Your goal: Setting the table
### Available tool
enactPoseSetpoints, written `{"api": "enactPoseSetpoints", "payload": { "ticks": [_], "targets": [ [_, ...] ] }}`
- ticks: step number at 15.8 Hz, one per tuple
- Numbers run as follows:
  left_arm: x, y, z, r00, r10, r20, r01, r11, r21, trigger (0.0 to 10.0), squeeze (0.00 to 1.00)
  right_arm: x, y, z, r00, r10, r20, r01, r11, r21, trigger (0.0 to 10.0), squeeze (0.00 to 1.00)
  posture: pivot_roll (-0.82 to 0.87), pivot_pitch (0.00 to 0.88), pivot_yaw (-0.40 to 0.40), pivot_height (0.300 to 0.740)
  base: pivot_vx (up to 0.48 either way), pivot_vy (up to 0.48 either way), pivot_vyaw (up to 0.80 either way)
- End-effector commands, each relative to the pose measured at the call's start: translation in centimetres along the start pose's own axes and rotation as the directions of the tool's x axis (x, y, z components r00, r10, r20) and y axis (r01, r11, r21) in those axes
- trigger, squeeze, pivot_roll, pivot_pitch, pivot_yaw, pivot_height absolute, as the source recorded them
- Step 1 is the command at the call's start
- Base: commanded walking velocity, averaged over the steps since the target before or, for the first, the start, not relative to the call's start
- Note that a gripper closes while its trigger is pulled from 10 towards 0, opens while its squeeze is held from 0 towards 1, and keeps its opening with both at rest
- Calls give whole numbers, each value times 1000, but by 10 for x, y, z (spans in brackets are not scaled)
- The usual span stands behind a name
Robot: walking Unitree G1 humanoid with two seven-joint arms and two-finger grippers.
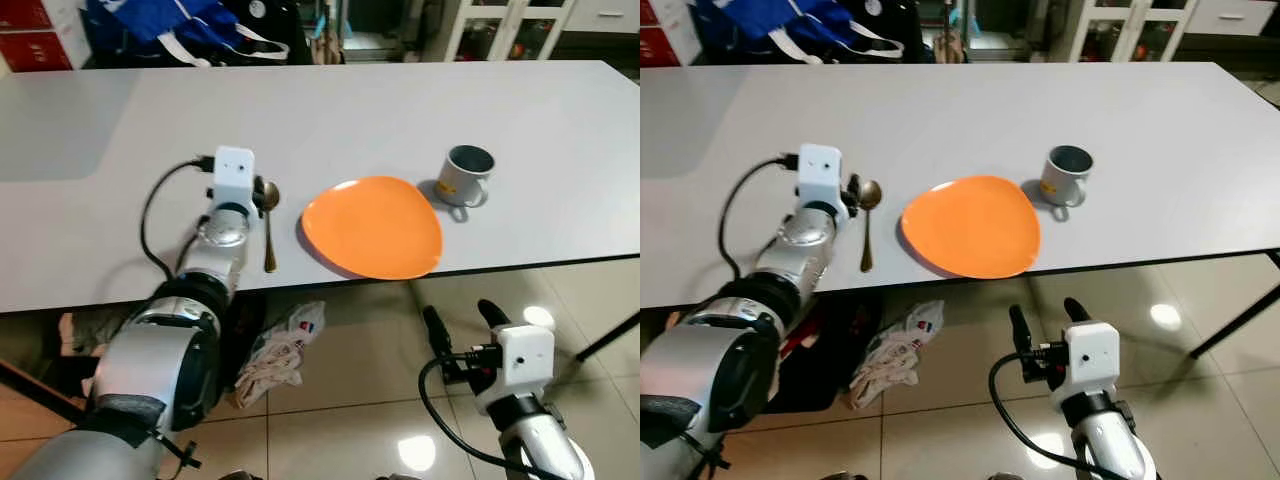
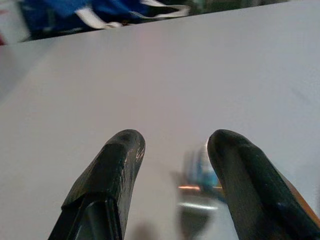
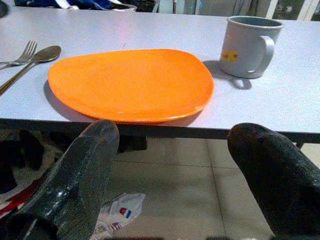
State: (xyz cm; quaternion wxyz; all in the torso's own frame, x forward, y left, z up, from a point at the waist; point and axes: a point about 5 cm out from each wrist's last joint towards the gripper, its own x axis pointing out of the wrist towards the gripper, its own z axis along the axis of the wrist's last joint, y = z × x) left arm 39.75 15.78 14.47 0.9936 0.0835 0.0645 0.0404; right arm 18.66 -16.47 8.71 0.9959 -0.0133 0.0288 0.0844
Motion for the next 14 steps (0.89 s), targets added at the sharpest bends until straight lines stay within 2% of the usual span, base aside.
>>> {"api": "enactPoseSetpoints", "payload": {
  "ticks": [1, 2, 5, 6, 8, 10, 11, 12, 14],
  "targets": [
    [0, 8, -1, 999, 32, 4, -32, 999, -6, 10000, 0, 1, 0, -3, 1000, 6, -3, -6, 1000, 9, 10000, 0, -149, 0, 32, 740, 0, 0, 0],
    [-1, 8, 0, 1000, 1, 26, 0, 999, -33, 10000, 0, 5, 0, -2, 1000, 1, 8, -1, 1000, 10, 10000, 0, -140, 0, 39, 740, 0, 0, 0],
    [-10, 3, -10, 987, -136, 85, 140, 989, -49, 10000, 0, 15, -2, -2, 999, -22, 22, 22, 1000, 10, 10000, 0, -97, 0, 50, 740, 0, 0, 0],
    [-18, 5, -21, 979, -181, 89, 186, 981, -46, 10000, 0, 20, -3, -3, 999, -30, 27, 30, 999, 15, 10000, 0, -74, 0, 46, 740, 0, 0, 0],
    [-57, 15, -45, 952, -289, 101, 296, 954, -55, 10000, 0, 30, -3, -5, 999, -32, 32, 31, 999, 27, 10000, 0, -34, 0, 36, 740, 0, 0, 0],
    [-84, 26, -61, 948, -297, 110, 301, 953, -19, 10000, 0, 37, -7, -8, 998, -62, 32, 60, 997, 47, 10000, 0, -11, 0, 32, 740, 0, 0, 0],
    [-99, 34, -70, 958, -266, 110, 267, 964, 14, 10000, 0, 41, -11, -11, 995, -99, 28, 97, 993, 72, 10000, 0, -8, 0, 32, 740, 0, 0, 0],
    [-116, 35, -75, 955, -263, 134, 255, 964, 71, 10000, 0, 44, -14, -13, 992, -127, 27, 125, 990, 65, 10000, 0, -7, 0, 32, 740, 0, 0, 0],
    [-127, 27, -76, 948, -289, 134, 280, 956, 83, 10000, 0, 48, -12, -13, 991, -125, 34, 123, 990, 65, 10000, 0, -9, 0, 28, 740, 0, 0, 0]
  ]
}}
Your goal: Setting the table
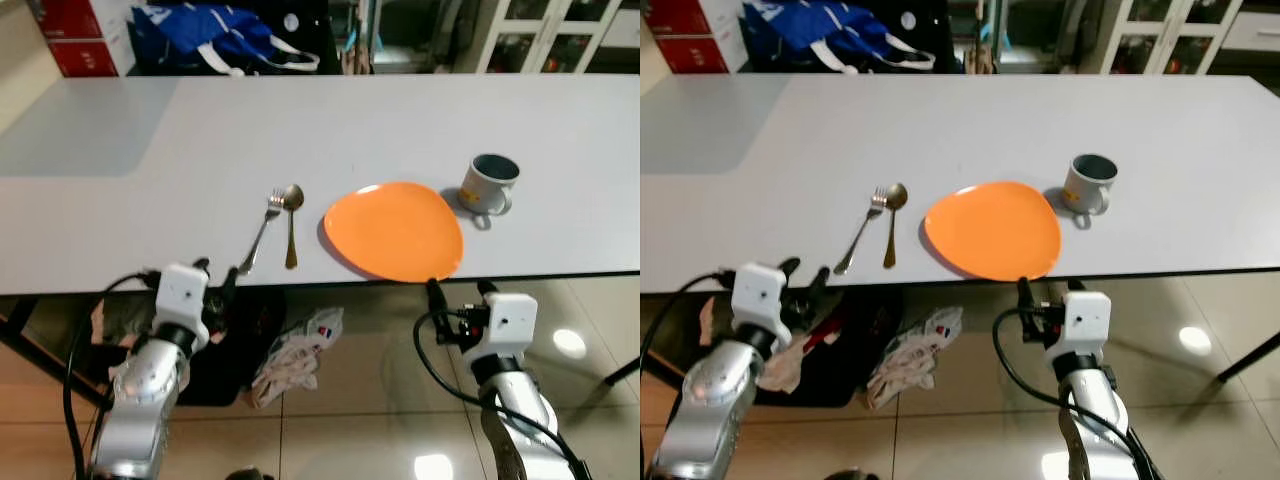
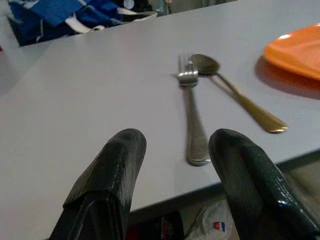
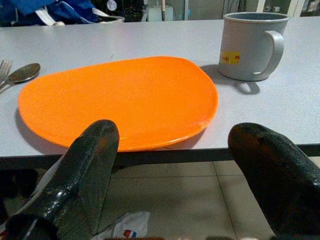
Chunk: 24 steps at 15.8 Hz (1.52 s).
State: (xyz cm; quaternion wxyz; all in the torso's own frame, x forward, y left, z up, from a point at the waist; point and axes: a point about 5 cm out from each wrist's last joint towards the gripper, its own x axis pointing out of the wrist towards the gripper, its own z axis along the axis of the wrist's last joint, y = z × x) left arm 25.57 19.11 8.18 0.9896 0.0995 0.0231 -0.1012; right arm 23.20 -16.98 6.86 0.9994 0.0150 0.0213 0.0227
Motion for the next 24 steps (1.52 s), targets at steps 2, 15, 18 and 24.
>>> {"api": "enactPoseSetpoints", "payload": {
  "ticks": [2, 15, 18, 24],
  "targets": [
    [5, -14, 9, 999, -43, 19, 43, 999, -1, 10000, 0, 4, 2, 2, 1000, 11, 24, -11, 1000, -1, 10000, 0, -13, 0, 28, 740, 0, 0, 0],
    [37, -23, 0, 992, 54, -115, -63, 995, -79, 10000, 0, -3, -1, -6, 1000, 3, 12, -3, 1000, -14, 10000, 0, -49, 0, 45, 740, 0, 361, 0],
    [39, -23, -1, 991, 52, -120, -61, 995, -78, 10000, 0, -4, -1, -7, 1000, -1, 11, 1, 1000, -14, 10000, 0, -52, 0, 50, 740, 0, 480, 0],
    [44, -21, -4, 988, 64, -141, -74, 995, -66, 10000, 0, -3, -1, -7, 1000, 0, 18, 1, 1000, -13, 10000, 0, -51, 0, 52, 740, 0, 477, 0]
  ]
}}
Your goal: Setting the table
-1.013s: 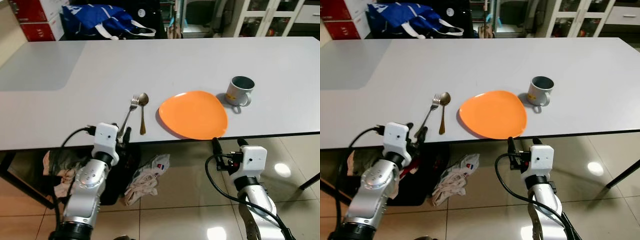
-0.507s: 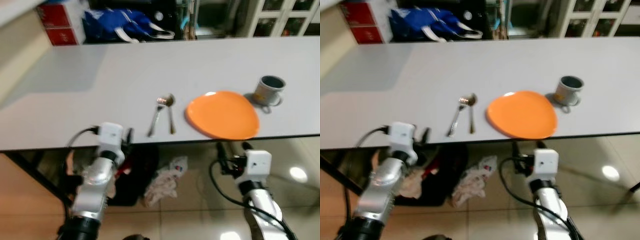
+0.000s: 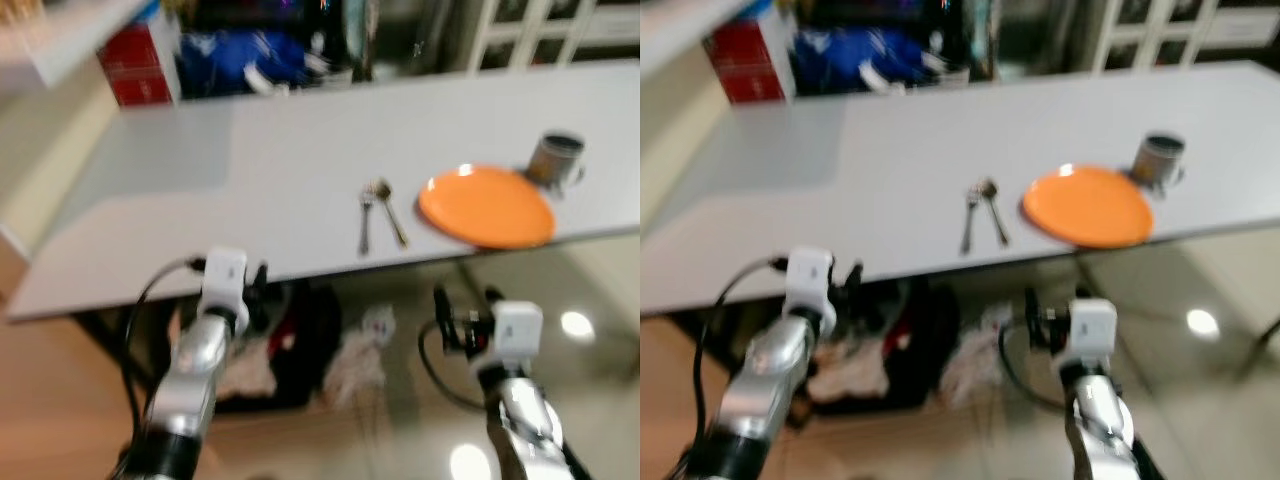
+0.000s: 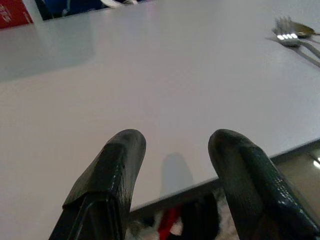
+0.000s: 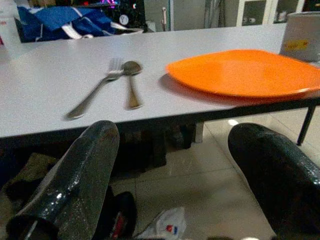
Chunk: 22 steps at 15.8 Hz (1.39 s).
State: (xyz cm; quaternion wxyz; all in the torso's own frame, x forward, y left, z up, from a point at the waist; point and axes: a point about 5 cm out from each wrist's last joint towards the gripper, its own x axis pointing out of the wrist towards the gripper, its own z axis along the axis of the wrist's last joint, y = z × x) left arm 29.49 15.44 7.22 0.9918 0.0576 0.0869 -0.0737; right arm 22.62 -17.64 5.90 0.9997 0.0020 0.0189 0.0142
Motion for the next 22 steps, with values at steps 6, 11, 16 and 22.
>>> {"api": "enactPoseSetpoints", "payload": {
  "ticks": [6, 11, 16, 22],
  "targets": [
    [0, 8, -2, 999, 34, -12, -34, 999, 23, 10000, 0, 4, 8, 2, 1000, 22, 13, -22, 1000, 0, 10000, 0, -46, 0, 44, 740, 0, 476, 358],
    [2, 10, -1, 999, 32, -11, -31, 998, 46, 10000, 0, 7, 8, 1, 1000, 12, 3, -12, 1000, -6, 10000, 0, -44, 0, 44, 740, 0, 476, 300],
    [13, 16, 12, 999, 4, 35, -5, 1000, 25, 10000, 0, 9, 11, 12, 997, 16, 78, -14, 1000, -28, 10000, 0, -43, 0, 49, 740, 0, 480, 0],
    [13, 22, 62, 968, 30, 249, -31, 999, 3, 10000, 0, 14, 1, 49, 969, -77, 235, 80, 997, -2, 10000, 0, -34, 0, 51, 740, 0, 480, 0]
  ]
}}
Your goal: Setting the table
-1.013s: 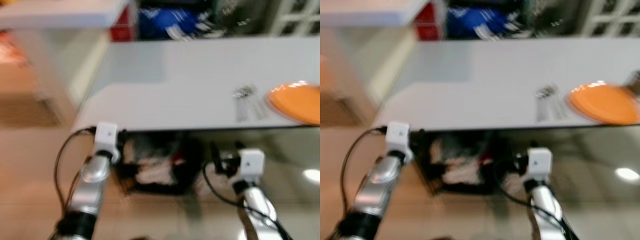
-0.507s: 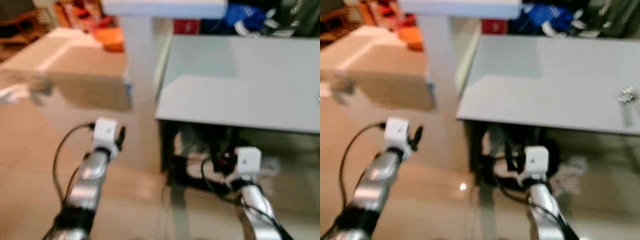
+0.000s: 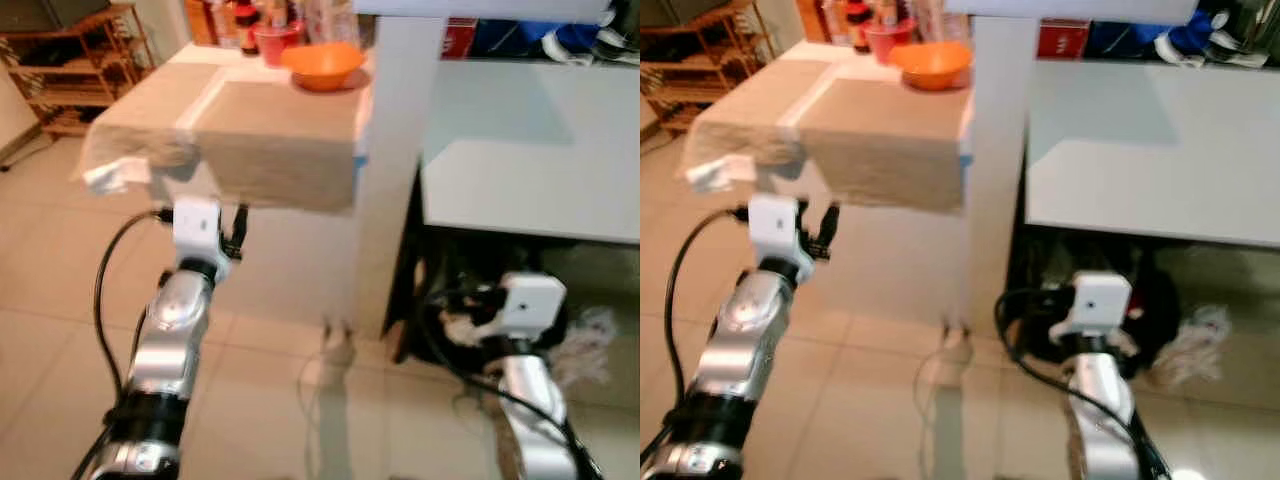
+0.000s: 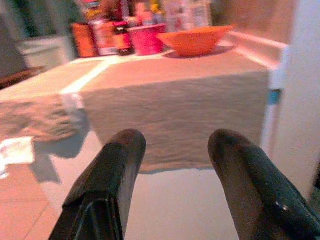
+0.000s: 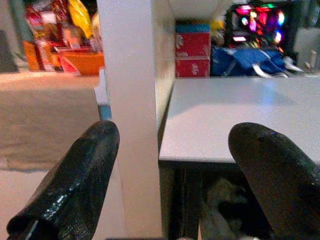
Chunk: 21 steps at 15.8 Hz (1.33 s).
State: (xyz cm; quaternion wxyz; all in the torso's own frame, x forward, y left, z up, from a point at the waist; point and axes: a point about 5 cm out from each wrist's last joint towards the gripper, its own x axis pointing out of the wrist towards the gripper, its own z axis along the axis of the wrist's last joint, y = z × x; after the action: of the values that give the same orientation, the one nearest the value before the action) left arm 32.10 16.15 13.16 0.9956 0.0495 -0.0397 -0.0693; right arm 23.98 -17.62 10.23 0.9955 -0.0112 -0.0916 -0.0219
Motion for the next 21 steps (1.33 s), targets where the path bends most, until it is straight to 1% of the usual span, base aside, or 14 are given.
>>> {"api": "enactPoseSetpoints", "payload": {
  "ticks": [1, 2, 3, 5, 6, 7, 8, 9, 11, 14, 15, 17, 19, 21],
  "targets": [
    [2, 5, 2, 1000, 0, -11, 0, 1000, 21, 10000, 0, 5, 4, 4, 1000, 1, 14, -1, 1000, 17, 10000, 0, -28, 0, 51, 740, 0, 480, 0],
    [4, 5, -6, 999, -15, -53, 19, 997, 72, 10000, 0, 6, 6, 1, 1000, 8, 4, -8, 1000, 8, 10000, 0, -25, 0, 51, 740, 0, 0, 0],
    [3, 5, -6, 999, -17, -50, 21, 997, 78, 10000, 0, 6, 7, 1, 1000, 18, 7, -18, 1000, -9, 10000, 0, -25, 0, 51, 740, 0, 0, 0],
    [1, 3, -7, 998, -20, -52, 24, 997, 74, 10000, 0, 5, 8, 2, 1000, 21, 13, -21, 1000, -20, 10000, 0, -24, 0, 53, 740, 0, 0, 0],
    [-1, -1, -5, 999, -28, -40, 31, 998, 61, 10000, 0, 6, 9, 4, 1000, 17, 21, -17, 1000, -14, 10000, 0, -26, 0, 53, 740, 0, 0, 0],
    [-1, -6, -5, 999, -29, -36, 30, 999, 16, 10000, 0, 6, 9, 4, 1000, 17, 24, -17, 1000, -14, 10000, 0, -28, 0, 52, 740, 296, 379, 0],
    [-1, -8, -4, 999, -27, -31, 28, 1000, 13, 10000, 0, 6, 10, 5, 999, 25, 29, -24, 999, -21, 10000, 0, -28, 0, 51, 740, 311, 368, 0],
    [-2, -12, -1, 999, -35, -10, 35, 999, 25, 10000, 0, 6, 12, 8, 998, 50, 49, -48, 998, -39, 10000, 0, -31, 0, 50, 740, 311, 364, 0],
    [-2, -14, -1, 999, -40, -5, 40, 999, 27, 10000, 0, 6, 12, 9, 997, 49, 62, -46, 998, -41, 10000, 0, -32, 0, 49, 740, 311, 366, 0],
    [-1, -13, -2, 999, -34, -12, 34, 999, 35, 10000, 0, 6, 11, 9, 997, 42, 61, -40, 999, -27, 10000, 0, -34, 0, 52, 740, 311, 365, 0],
    [-1, -12, -2, 1000, -26, -10, 26, 998, 55, 10000, 0, 7, 12, 9, 997, 46, 61, -45, 999, -24, 10000, 0, -34, 0, 52, 740, 307, 368, 0],
    [1, -11, -2, 1000, -17, -12, 18, 999, 51, 10000, 0, 8, 12, 9, 997, 48, 61, -47, 999, -19, 10000, 0, -31, 0, 51, 740, 309, 366, 0],
    [3, -11, 2, 1000, -24, -12, 25, 997, 71, 10000, 0, 9, 12, 9, 997, 46, 60, -45, 999, -20, 10000, 0, -30, 0, 50, 740, 309, 368, 0],
    [7, -18, 7, 998, -68, -5, 68, 994, 88, 10000, 0, 11, 12, 8, 997, 41, 58, -40, 999, -19, 10000, 0, -28, 0, 52, 740, 414, 133, 0]
  ]
}}
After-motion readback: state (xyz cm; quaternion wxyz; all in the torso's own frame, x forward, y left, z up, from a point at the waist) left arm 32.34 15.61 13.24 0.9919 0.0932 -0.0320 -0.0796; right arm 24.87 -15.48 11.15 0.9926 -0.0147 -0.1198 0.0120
